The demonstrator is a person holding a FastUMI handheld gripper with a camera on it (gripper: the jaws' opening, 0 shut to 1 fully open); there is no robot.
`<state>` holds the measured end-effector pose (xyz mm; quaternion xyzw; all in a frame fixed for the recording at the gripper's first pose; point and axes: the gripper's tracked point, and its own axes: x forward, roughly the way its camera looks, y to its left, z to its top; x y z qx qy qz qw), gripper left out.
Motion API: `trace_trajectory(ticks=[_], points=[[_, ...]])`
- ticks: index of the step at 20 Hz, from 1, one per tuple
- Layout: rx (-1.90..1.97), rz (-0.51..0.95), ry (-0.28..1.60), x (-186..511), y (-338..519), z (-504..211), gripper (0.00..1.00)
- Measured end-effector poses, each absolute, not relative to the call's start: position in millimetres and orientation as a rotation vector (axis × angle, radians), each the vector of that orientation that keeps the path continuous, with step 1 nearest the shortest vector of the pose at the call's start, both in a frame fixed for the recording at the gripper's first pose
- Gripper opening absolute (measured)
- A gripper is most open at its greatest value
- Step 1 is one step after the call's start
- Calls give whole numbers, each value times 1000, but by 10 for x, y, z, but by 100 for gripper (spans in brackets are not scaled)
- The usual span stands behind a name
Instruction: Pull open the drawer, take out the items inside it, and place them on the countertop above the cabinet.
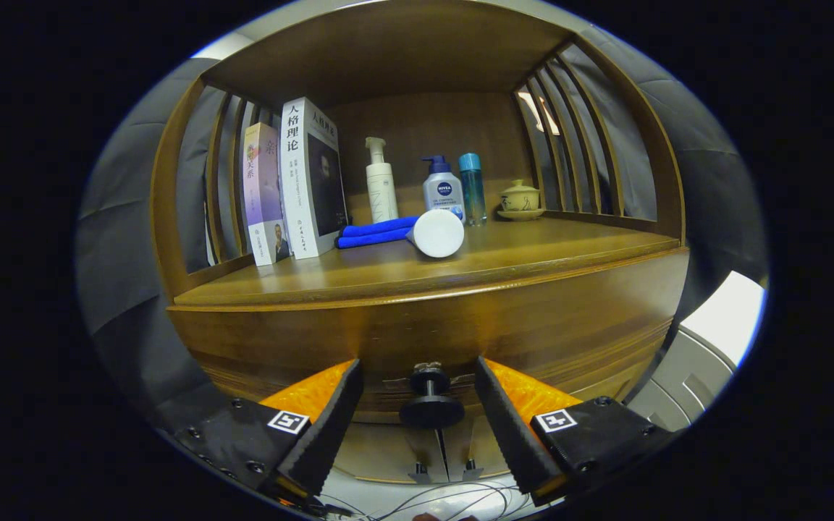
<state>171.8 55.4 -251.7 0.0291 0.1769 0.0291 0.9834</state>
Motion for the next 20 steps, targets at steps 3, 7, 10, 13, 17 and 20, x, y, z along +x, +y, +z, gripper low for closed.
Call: trace_trajectory(ticks=[3, 7, 10, 13, 17, 20], points=[[53, 34, 352, 1660, 395, -2395, 96], [78, 24, 331, 1413, 148, -1981, 96], [55, 34, 255, 1181, 129, -1489, 96], [-4, 62, 226, 829, 125, -1129, 96], [29, 57, 136, 391, 61, -618, 96], [83, 7, 70, 141, -58, -284, 96]])
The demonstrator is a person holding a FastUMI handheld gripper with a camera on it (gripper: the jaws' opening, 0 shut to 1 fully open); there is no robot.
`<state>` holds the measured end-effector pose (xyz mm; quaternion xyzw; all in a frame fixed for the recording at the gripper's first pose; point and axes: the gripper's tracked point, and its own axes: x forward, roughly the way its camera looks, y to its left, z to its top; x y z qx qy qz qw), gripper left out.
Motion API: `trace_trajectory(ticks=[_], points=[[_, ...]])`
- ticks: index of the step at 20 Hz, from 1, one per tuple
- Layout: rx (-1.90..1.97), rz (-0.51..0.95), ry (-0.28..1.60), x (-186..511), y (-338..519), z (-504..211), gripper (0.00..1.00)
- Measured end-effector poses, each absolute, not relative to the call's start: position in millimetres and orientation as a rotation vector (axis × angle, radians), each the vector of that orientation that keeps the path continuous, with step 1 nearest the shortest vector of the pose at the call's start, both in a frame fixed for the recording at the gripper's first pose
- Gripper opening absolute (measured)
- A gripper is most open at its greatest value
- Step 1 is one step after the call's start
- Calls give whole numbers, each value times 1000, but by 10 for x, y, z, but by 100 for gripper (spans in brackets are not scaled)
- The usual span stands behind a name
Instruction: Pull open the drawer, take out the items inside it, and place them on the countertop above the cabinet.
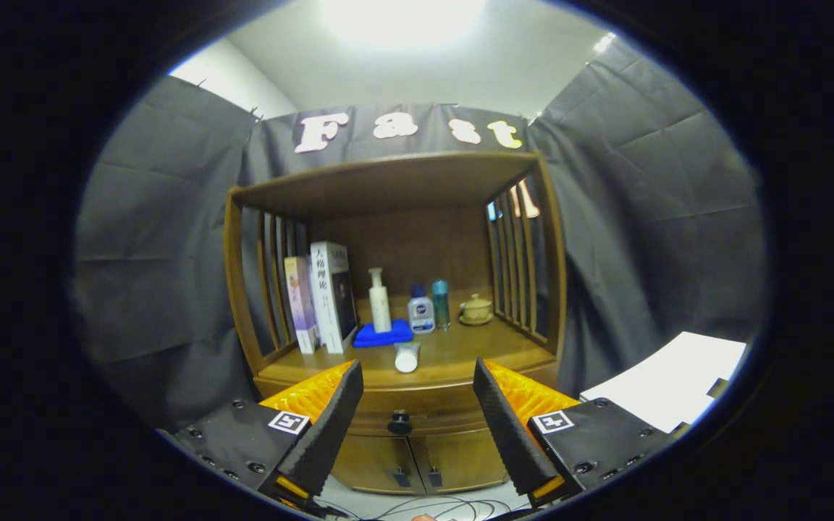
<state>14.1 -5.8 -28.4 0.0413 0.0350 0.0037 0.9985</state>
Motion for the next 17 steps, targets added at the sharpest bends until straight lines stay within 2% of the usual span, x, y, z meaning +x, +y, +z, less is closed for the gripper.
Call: trace_trajectory(ticks=[5, 17], points=[[70, -1, -8, -164, -108, -15, 96], [45, 44, 17, -225, 36, -125, 96]])
